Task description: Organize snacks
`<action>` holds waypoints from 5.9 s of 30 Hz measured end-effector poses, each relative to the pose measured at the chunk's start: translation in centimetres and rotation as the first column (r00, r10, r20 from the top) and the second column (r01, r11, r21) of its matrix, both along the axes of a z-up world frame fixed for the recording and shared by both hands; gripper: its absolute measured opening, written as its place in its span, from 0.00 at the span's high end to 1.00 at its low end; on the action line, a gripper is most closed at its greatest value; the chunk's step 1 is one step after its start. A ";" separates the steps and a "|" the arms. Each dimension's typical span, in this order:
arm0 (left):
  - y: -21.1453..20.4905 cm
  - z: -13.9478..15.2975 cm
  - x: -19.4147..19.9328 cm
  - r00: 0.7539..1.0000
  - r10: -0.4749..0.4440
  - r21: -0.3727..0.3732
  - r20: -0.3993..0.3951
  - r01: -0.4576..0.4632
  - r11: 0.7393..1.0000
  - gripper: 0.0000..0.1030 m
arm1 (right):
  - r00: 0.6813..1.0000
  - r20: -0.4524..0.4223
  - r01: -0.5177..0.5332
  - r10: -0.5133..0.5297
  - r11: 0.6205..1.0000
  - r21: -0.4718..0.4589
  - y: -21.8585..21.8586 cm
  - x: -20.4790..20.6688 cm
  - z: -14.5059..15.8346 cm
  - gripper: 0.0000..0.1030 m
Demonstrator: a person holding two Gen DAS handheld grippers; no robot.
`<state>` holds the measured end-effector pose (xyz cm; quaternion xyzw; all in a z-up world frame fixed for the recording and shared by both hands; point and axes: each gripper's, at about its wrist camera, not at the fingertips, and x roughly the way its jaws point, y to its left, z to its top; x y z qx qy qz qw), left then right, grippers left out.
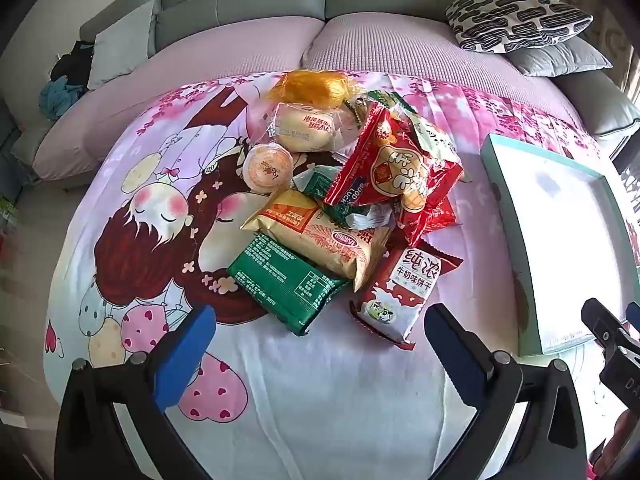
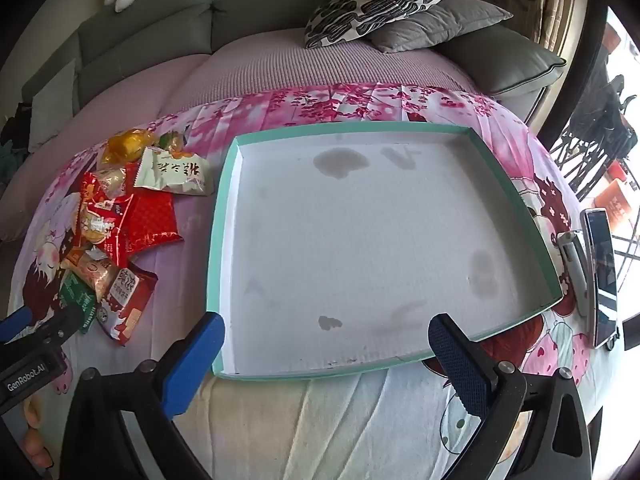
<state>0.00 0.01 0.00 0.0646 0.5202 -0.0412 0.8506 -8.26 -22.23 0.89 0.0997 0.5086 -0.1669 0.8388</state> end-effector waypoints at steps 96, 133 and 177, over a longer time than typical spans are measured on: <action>1.1 -0.3 0.7 0.999 0.033 -0.017 -0.009 -0.033 0.999 0.00 | 1.000 -0.003 -0.005 0.005 1.000 -0.003 0.7 0.3 -0.3 0.00; 5.9 -5.1 6.9 0.947 0.201 -0.131 -0.250 -0.238 0.962 0.10 | 0.949 -0.058 -0.301 0.310 0.945 0.129 13.8 10.1 -5.8 0.04; 4.3 -6.3 4.1 0.958 0.155 -0.114 -0.241 -0.187 0.976 0.60 | 0.946 -0.077 -0.305 0.314 0.946 0.110 12.3 7.6 -5.3 0.59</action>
